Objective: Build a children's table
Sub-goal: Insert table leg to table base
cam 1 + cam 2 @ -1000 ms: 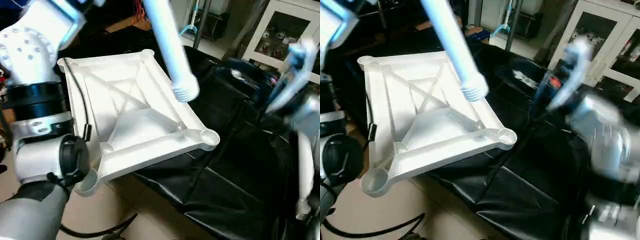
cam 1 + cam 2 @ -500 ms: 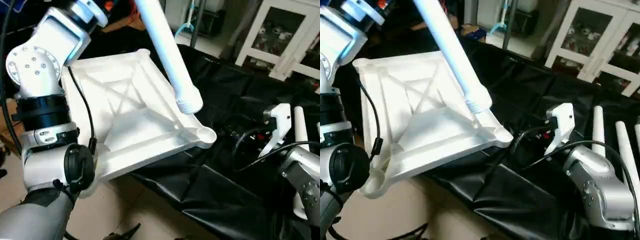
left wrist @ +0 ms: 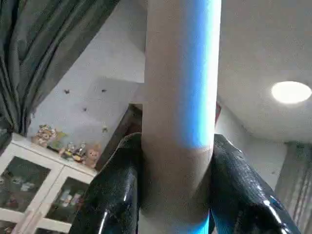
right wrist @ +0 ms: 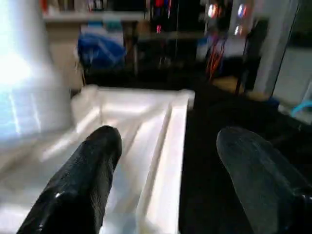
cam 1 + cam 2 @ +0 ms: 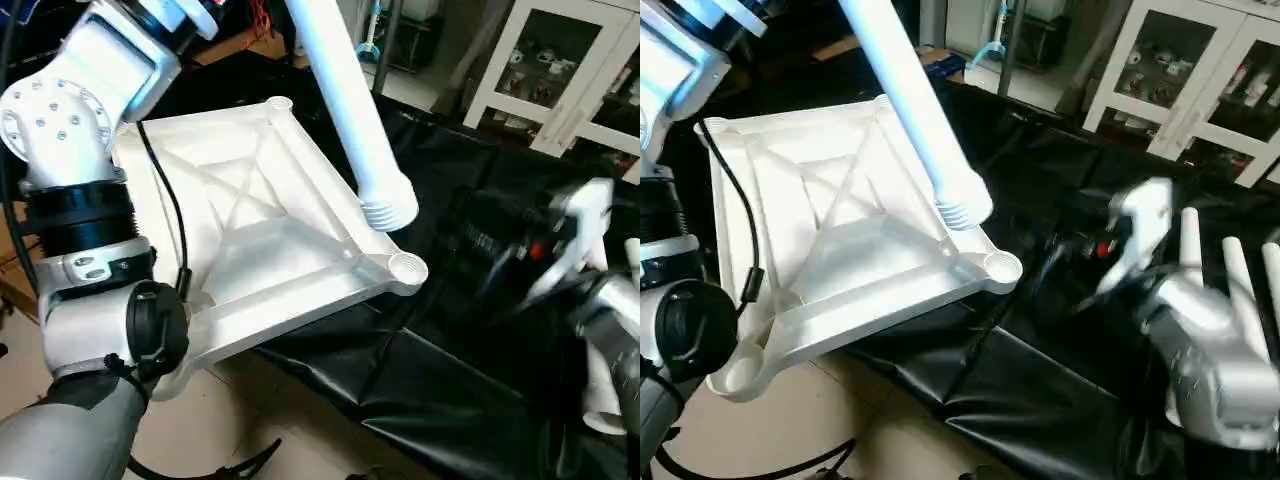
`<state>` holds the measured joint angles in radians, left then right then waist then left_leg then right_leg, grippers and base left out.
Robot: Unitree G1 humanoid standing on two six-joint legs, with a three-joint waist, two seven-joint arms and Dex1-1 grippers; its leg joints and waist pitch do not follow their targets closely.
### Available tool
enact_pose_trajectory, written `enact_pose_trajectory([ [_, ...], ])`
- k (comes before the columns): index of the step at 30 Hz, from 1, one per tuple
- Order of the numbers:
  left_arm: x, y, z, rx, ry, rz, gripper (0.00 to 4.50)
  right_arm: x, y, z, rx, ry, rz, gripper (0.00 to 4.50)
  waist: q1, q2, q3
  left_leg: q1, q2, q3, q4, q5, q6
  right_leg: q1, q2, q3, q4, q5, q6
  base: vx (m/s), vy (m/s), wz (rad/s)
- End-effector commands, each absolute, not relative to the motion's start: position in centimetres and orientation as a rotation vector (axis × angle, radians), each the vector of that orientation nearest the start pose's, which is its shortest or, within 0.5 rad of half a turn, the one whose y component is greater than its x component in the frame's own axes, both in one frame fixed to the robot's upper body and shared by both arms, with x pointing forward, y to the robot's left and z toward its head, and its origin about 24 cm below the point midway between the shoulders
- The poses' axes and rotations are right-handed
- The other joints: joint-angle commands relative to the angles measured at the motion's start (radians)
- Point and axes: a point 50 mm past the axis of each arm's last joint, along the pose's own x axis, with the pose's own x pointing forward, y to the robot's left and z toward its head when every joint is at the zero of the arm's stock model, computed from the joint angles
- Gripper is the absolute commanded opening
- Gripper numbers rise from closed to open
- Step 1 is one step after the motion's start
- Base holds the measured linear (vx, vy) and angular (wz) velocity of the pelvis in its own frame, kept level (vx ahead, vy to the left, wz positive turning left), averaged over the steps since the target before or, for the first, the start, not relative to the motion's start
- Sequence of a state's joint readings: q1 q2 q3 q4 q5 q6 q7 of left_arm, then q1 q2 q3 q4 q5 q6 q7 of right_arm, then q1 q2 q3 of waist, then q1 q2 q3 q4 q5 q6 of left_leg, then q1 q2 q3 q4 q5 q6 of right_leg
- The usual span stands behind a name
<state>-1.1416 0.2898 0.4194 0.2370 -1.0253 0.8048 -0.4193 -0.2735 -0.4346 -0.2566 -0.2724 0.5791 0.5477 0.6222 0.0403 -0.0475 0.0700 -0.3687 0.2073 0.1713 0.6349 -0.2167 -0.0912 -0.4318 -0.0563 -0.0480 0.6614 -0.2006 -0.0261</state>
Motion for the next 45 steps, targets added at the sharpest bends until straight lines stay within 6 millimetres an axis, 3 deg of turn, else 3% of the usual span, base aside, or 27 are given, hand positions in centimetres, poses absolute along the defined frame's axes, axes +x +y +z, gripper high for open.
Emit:
enact_pose_trajectory([
  [1,34.2,13.6,33.4,-0.596,-0.331,-0.953,1.61,27.3,-19.6,19.1,0.145,-0.159,0.72,3.53,0.002,0.006,-0.075,0.001,0.0,0.003,-0.059,-0.002,0.05,0.094,-0.046,0.045,-0.076,0.018,-0.211,0.0,0.0,0.0],
  [3,34.5,13.3,33.1,-0.564,-0.317,-0.927,1.6,27.4,-18.9,19.7,0.151,-0.164,0.768,3.53,0.003,0.008,-0.076,0.0,0.002,0.002,-0.059,0.006,0.048,0.095,-0.046,0.046,-0.076,0.022,-0.205,0.0,0.0,0.0],
  [4,34.7,12.7,33.0,-0.544,-0.306,-0.902,1.6,27.4,-17.5,20.4,0.143,-0.16,0.834,3.53,0.004,0.009,-0.078,0.001,0.003,0.002,-0.059,0.02,0.046,0.095,-0.046,0.046,-0.072,0.045,-0.206,0.0,0.0,0.0],
  [7,35.0,12.1,33.0,-0.544,-0.305,-0.881,1.6,28.1,-15.4,21.3,0.144,-0.168,0.876,3.53,0.005,0.009,-0.085,-0.002,0.002,0.002,-0.057,0.053,0.044,0.097,-0.048,0.045,-0.066,0.113,-0.229,0.0,0.0,0.0],
  [16,35.5,11.7,33.2,-0.565,-0.31,-0.872,1.6,28.7,-14.4,22.3,0.17,-0.148,0.906,3.53,0.015,0.009,-0.087,0.0,-0.001,0.004,-0.058,0.053,0.027,0.1,-0.047,0.049,-0.061,0.174,-0.247,0.0,0.0,0.0],
  [21,35.2,11.5,33.4,-0.569,-0.322,-0.925,1.6,29.4,-15.7,22.2,0.152,-0.138,0.8,3.53,0.022,0.006,-0.085,0.0,-0.002,0.004,-0.06,0.044,0.015,0.101,-0.048,0.049,-0.063,0.145,-0.236,0.0,0.0,0.0],
  [24,32.8,11.4,34.4,-0.618,-0.425,-1.193,1.6,30.4,-19.0,20.0,0.068,-0.028,0.584,3.53,0.024,0.005,-0.079,0.002,-0.005,0.008,-0.061,0.047,-0.002,0.095,-0.046,0.051,-0.064,0.135,-0.234,0.0,0.0,0.0],
  [26,31.0,11.8,35.1,-0.67,-0.515,-1.358,1.6,30.4,-21.0,18.2,0.013,0.051,0.486,3.53,0.029,0.002,-0.078,-0.002,-0.006,0.01,-0.06,0.05,-0.014,0.099,-0.045,0.053,-0.06,0.176,-0.249,0.0,0.0,0.0],
  [29,29.9,12.3,35.6,-0.708,-0.562,-1.448,1.6,30.0,-22.4,16.5,-0.003,0.107,0.422,3.53,0.025,-0.002,-0.079,-0.007,-0.009,0.009,-0.059,0.034,0.005,0.103,-0.044,0.05,-0.062,0.181,-0.255,0.0,0.0,0.0],
  [30,29.6,12.4,35.8,-0.713,-0.573,-1.474,1.6,29.7,-22.8,15.9,-0.004,0.125,0.411,3.53,0.023,-0.001,-0.073,-0.007,-0.01,0.011,-0.059,0.018,0.015,0.101,-0.043,0.051,-0.068,0.154,-0.244,0.0,0.0,0.0],
  [34,28.6,12.7,36.2,-0.717,-0.608,-1.567,1.6,28.1,-23.4,13.3,-0.015,0.206,0.429,3.53,0.017,0.002,-0.065,-0.003,-0.004,0.01,-0.063,-0.027,0.026,0.095,-0.044,0.05,-0.08,0.041,-0.223,0.0,0.0,0.0],
  [39,28.0,12.9,36.3,-0.728,-0.622,-1.63,1.6,26.9,-23.1,12.1,0.013,0.229,0.494,3.53,0.013,0.002,-0.062,-0.006,-0.002,0.007,-0.063,-0.035,0.029,0.095,-0.045,0.048,-0.084,-0.02,-0.208,0.0,0.0,0.0],
  [45,27.6,13.0,36.3,-0.746,-0.624,-1.673,1.6,26.4,-23.2,12.0,0.029,0.212,0.51,3.53,0.01,0.009,-0.062,-0.004,-0.001,0.007,-0.062,-0.01,0.043,0.091,-0.043,0.048,-0.082,0.02,-0.217,0.0,0.0,0.0],
])
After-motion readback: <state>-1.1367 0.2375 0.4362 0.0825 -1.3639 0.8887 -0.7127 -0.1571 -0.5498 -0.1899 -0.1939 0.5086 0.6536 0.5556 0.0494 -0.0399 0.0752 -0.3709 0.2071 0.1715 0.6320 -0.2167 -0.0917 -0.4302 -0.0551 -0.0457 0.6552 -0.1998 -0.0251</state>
